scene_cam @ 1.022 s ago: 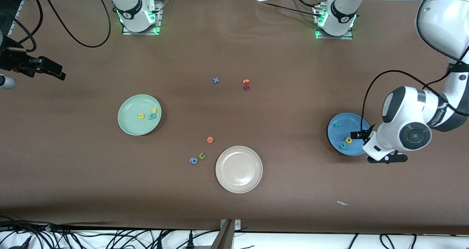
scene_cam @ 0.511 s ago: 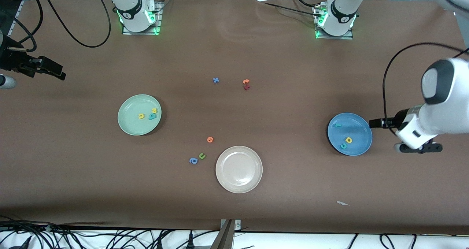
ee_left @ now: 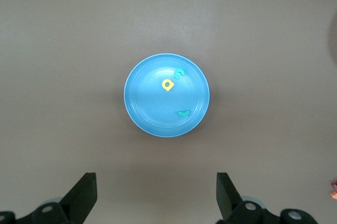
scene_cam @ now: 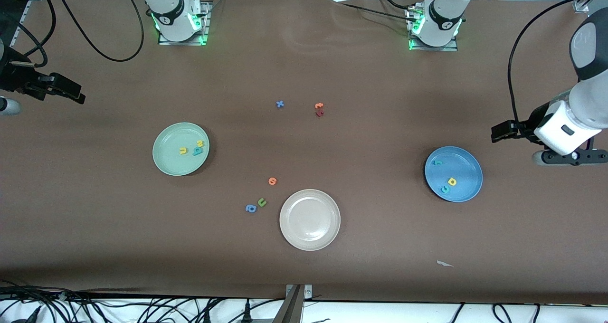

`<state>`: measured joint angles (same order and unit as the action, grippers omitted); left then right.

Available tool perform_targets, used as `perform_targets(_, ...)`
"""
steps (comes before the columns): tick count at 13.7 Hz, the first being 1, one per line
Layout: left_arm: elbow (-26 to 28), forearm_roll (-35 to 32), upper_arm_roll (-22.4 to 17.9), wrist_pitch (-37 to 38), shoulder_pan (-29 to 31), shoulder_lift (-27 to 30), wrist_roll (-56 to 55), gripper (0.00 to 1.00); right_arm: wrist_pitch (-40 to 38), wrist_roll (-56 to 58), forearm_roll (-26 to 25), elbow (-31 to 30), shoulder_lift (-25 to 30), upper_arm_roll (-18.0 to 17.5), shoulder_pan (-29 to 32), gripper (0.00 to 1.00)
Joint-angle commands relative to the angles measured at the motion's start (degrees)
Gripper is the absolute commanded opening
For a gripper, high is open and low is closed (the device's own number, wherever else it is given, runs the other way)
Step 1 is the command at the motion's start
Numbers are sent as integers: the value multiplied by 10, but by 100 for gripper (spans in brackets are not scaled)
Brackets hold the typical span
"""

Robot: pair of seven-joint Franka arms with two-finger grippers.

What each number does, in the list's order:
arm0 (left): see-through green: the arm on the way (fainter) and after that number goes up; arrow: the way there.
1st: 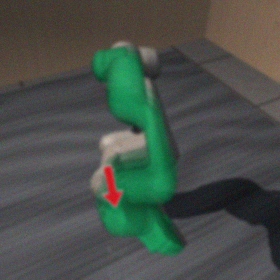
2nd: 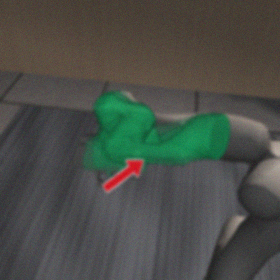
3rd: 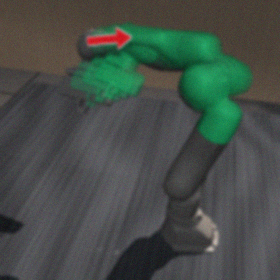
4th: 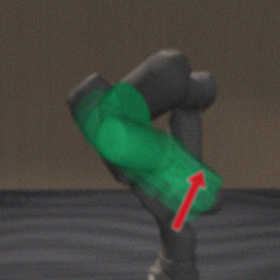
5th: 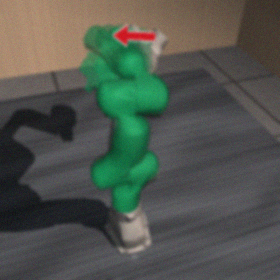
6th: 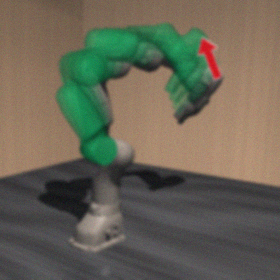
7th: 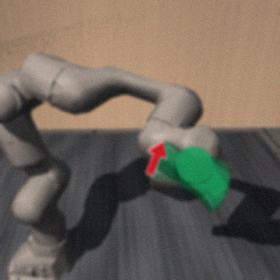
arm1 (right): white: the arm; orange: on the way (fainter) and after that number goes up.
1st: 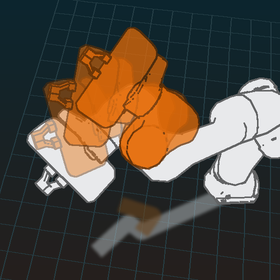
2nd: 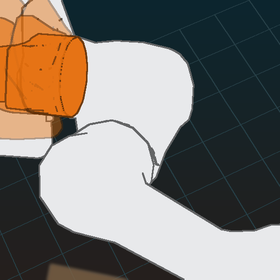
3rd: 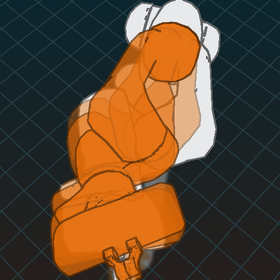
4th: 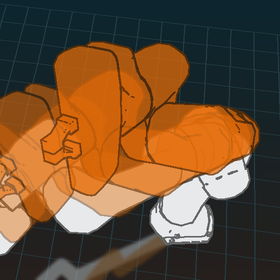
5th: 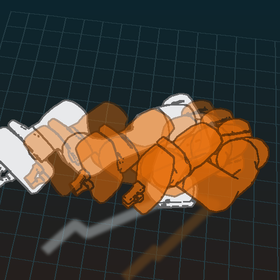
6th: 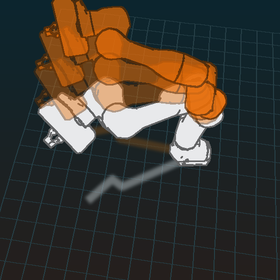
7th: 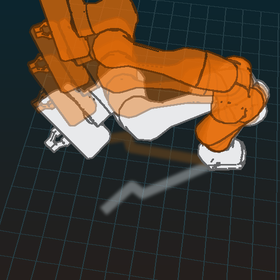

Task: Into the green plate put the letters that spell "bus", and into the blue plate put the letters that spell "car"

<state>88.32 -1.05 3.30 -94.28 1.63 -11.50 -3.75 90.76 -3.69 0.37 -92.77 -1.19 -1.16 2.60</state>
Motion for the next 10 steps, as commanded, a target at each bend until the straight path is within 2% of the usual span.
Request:
perform_targets(1, 18, 18, -13, 14, -7, 21, 18, 100, -7, 3, 0, 0, 7, -2, 2, 100)
perform_targets(10, 13, 15, -10, 17, -6, 24, 18, 100, -7, 3, 0, 0, 7, -2, 2, 100)
